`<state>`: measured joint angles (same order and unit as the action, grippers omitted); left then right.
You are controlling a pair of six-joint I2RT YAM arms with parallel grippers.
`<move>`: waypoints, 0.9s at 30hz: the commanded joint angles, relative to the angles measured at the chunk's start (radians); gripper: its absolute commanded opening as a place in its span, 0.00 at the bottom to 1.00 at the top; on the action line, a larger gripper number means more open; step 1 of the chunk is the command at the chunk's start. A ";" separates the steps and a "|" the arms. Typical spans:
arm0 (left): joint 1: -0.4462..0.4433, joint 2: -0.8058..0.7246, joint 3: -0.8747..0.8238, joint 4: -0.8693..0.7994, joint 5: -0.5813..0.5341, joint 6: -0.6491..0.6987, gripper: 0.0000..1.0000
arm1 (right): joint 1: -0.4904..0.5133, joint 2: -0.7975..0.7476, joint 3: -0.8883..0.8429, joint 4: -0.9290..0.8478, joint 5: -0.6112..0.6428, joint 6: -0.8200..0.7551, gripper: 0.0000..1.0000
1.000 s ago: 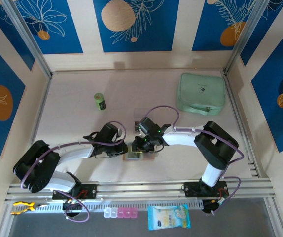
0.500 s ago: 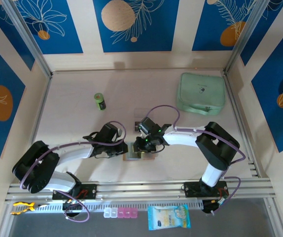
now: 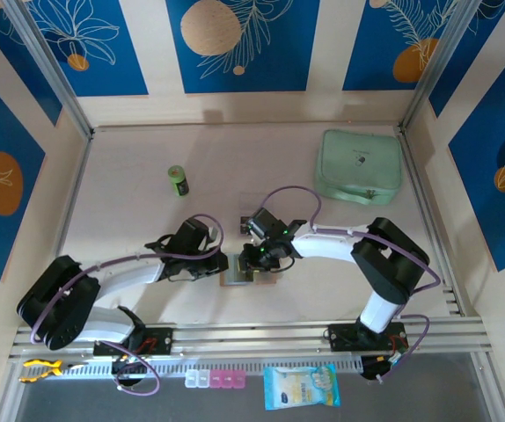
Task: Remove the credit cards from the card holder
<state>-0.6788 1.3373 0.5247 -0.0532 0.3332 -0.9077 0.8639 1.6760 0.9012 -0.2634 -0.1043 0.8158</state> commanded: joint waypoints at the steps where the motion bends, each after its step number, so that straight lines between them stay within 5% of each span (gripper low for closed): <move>1: 0.004 -0.010 0.033 -0.036 0.030 0.011 0.09 | -0.002 -0.061 0.010 -0.031 0.013 -0.009 0.23; 27: -0.053 0.133 0.111 -0.045 0.008 0.033 0.03 | -0.036 -0.096 -0.076 -0.014 0.014 0.032 0.27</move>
<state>-0.7231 1.4639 0.6205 -0.0708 0.3576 -0.8959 0.8352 1.5803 0.8433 -0.2775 -0.0769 0.8349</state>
